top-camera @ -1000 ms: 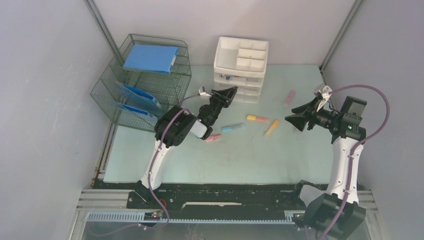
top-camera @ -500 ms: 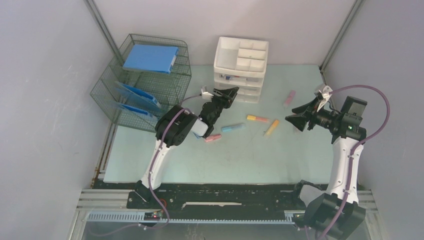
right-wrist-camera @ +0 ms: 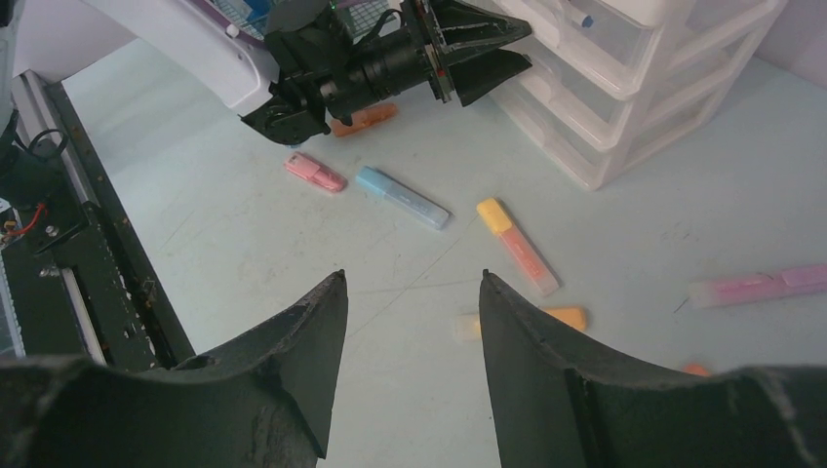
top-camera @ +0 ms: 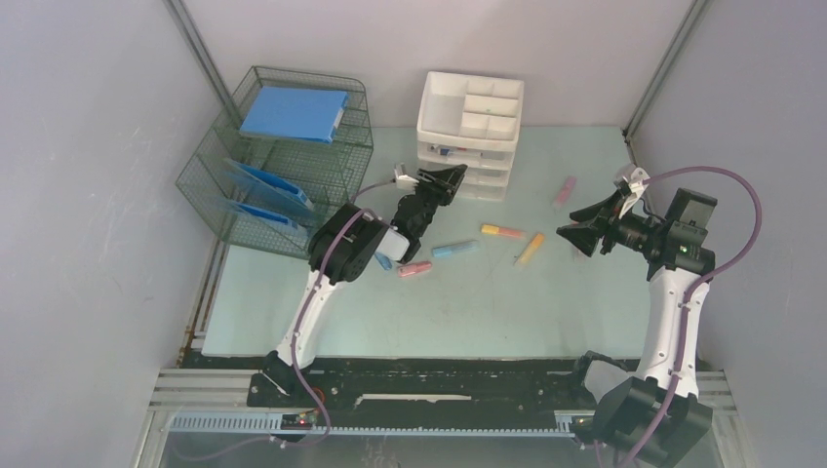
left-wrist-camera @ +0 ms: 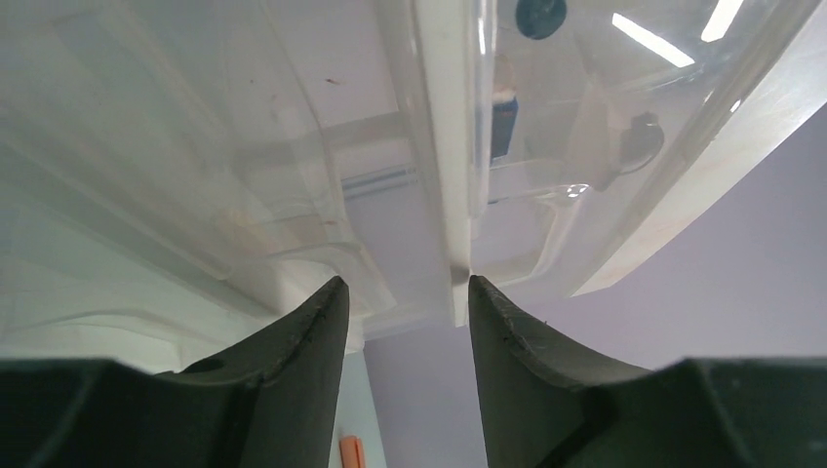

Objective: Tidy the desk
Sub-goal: Open the drawer in the storage box.

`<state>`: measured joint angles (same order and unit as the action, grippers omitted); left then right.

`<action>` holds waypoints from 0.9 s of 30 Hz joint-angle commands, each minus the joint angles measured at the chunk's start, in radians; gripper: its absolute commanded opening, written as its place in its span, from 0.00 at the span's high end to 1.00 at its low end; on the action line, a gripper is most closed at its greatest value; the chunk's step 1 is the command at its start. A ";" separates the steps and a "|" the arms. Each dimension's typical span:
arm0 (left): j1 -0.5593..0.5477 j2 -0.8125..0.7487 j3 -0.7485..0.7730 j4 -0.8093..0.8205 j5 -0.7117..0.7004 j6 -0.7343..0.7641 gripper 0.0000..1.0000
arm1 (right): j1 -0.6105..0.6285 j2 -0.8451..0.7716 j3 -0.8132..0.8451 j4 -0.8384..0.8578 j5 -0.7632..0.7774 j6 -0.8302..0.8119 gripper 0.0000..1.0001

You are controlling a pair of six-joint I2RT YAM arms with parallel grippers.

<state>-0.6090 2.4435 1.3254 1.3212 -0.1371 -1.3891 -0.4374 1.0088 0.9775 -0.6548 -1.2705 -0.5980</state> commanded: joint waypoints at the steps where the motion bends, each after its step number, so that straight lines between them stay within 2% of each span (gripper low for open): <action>1: 0.008 0.014 0.023 0.096 -0.026 0.009 0.50 | -0.007 -0.019 0.026 0.000 -0.029 -0.015 0.40; 10: 0.008 0.010 -0.001 0.197 -0.010 0.024 0.69 | -0.012 -0.021 0.025 -0.002 -0.033 -0.016 0.40; 20: 0.003 -0.065 -0.093 0.204 0.017 0.050 0.74 | -0.014 -0.021 0.025 -0.005 -0.036 -0.019 0.40; 27: 0.000 -0.165 -0.224 0.208 0.026 0.058 0.76 | -0.015 -0.021 0.025 -0.006 -0.039 -0.020 0.40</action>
<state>-0.6102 2.4081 1.1625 1.4487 -0.1169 -1.3685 -0.4450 1.0050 0.9775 -0.6559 -1.2858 -0.6010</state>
